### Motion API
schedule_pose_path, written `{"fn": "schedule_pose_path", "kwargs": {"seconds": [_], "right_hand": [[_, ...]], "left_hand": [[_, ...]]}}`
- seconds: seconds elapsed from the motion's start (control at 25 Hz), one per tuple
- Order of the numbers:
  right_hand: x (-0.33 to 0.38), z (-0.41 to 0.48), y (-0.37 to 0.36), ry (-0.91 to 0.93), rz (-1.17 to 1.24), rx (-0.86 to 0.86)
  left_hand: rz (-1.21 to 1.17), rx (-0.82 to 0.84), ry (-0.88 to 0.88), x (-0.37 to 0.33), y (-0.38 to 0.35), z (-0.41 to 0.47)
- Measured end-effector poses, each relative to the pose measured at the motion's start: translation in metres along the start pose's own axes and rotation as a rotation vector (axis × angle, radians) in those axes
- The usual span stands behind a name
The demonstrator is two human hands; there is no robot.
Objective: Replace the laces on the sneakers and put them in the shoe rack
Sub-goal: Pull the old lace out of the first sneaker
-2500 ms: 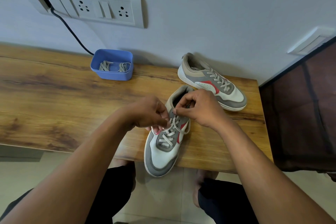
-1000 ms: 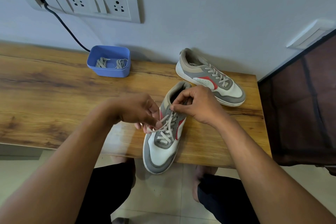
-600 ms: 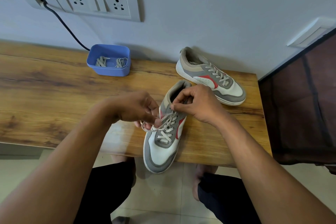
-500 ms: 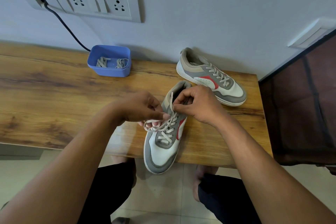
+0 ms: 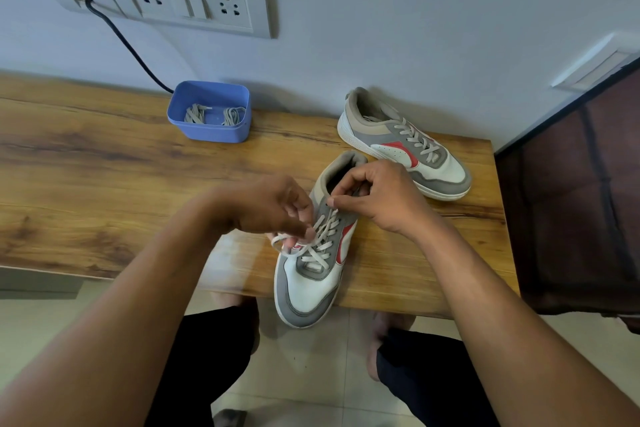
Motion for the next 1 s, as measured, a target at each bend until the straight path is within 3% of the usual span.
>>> {"fn": "schedule_pose_path", "kwargs": {"seconds": [0.08,0.24,0.4,0.52,0.64,0.76,0.84,0.92,1.0], "right_hand": [[-0.002,0.000,0.000,0.005,0.011,-0.003],[-0.003,0.001,0.001,0.007,0.035,0.008],[-0.004,0.001,0.000,0.013,0.046,0.008],[-0.004,0.001,0.000,0.001,0.052,0.011],[-0.003,0.001,-0.001,0.003,0.049,0.018],[-0.003,0.000,0.001,-0.001,0.045,0.020],[-0.001,0.001,0.001,0.004,0.052,0.037],[0.002,0.001,0.001,0.025,0.064,0.035],[0.003,0.001,0.004,0.049,0.094,-0.037]], "left_hand": [[-0.054,0.025,0.051,0.006,0.005,-0.005],[-0.052,-0.112,-0.015,-0.001,0.000,0.002],[-0.020,0.008,0.032,0.008,0.011,-0.010],[-0.036,-0.007,0.031,0.007,0.006,-0.007],[0.078,-0.093,0.114,0.016,0.017,-0.009],[0.213,-0.366,0.225,0.032,0.034,-0.013],[0.228,-0.491,0.066,0.018,0.026,-0.004],[0.251,-0.483,-0.146,-0.001,0.014,0.008],[0.283,-0.495,-0.199,-0.007,0.010,0.014]]}}
Point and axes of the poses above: each hand's wrist, its own z-axis towards the middle knuckle, its own y-axis out of the back of the hand, x = y × z, the point moved 4 cm from there along z, towards the middle knuckle, and after that the axes turned 5 degrees about x, right-handed, at the moved point
